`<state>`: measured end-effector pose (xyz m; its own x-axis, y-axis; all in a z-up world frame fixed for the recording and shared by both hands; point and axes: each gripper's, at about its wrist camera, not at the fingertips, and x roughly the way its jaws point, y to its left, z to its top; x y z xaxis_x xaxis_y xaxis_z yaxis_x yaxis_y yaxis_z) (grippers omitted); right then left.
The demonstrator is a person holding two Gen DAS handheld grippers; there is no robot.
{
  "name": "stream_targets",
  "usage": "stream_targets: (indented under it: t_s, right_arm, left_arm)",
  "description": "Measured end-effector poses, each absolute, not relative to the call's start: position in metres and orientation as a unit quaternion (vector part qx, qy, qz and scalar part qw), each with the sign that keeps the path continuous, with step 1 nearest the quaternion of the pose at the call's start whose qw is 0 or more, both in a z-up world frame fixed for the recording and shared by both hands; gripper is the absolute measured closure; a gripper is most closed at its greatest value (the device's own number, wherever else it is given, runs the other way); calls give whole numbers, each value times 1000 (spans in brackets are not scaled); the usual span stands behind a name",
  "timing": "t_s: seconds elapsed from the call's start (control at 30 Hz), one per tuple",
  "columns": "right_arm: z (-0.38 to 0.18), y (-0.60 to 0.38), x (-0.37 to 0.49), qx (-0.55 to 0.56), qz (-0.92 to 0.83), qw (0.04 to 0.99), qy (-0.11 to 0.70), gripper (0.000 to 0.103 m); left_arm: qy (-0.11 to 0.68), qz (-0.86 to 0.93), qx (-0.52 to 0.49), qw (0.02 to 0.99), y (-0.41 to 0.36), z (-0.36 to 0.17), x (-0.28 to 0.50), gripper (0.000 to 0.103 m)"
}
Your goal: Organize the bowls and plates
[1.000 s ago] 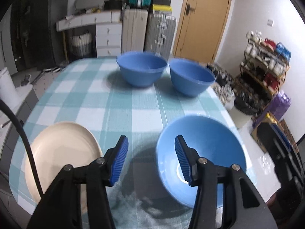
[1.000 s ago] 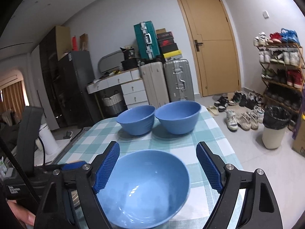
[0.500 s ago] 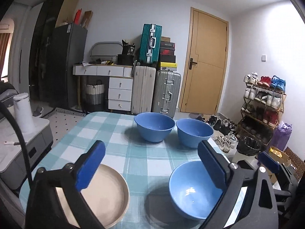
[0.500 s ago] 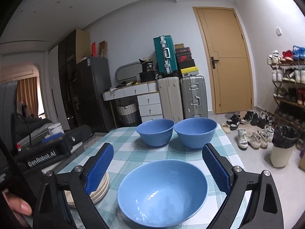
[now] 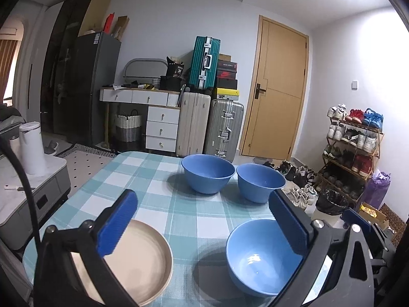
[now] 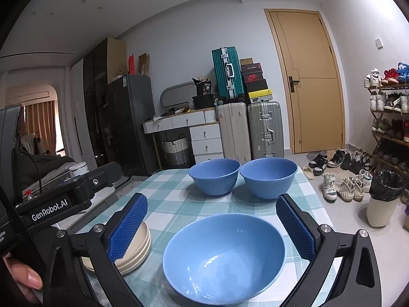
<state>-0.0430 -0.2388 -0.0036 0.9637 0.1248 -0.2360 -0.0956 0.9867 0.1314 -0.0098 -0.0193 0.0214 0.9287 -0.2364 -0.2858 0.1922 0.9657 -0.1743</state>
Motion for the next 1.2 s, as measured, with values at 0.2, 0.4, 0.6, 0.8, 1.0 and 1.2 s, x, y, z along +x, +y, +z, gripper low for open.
stream_targets:
  t_s: [0.2,0.4,0.6,0.8,1.0,1.2]
  right_arm:
    - [-3,-242,-44,60,53,989,122,1]
    - [-3,-244,-47,68,50,989,120,1]
    - [-3,-249,-46,79,44,988,122,1]
    - [-2,-252,-42,85,32,988,123,1]
    - [4,-263,-35,117,31,984,130,1]
    - [20,-283,-4,109,35,978,172,1]
  left_arm:
    - [153,-109,-66,980,-23,20,-12,0]
    - [155,-102,-60,981,-24,19,-11,0]
    - [163,-98,-58,980,-25,17,-8,0]
    - [173,-72,-34,982,-31,20,0,0]
    - [188,-55,-55,979,-21,37,21,0]
    - [221,-79,-52,971,-25,57,59,0]
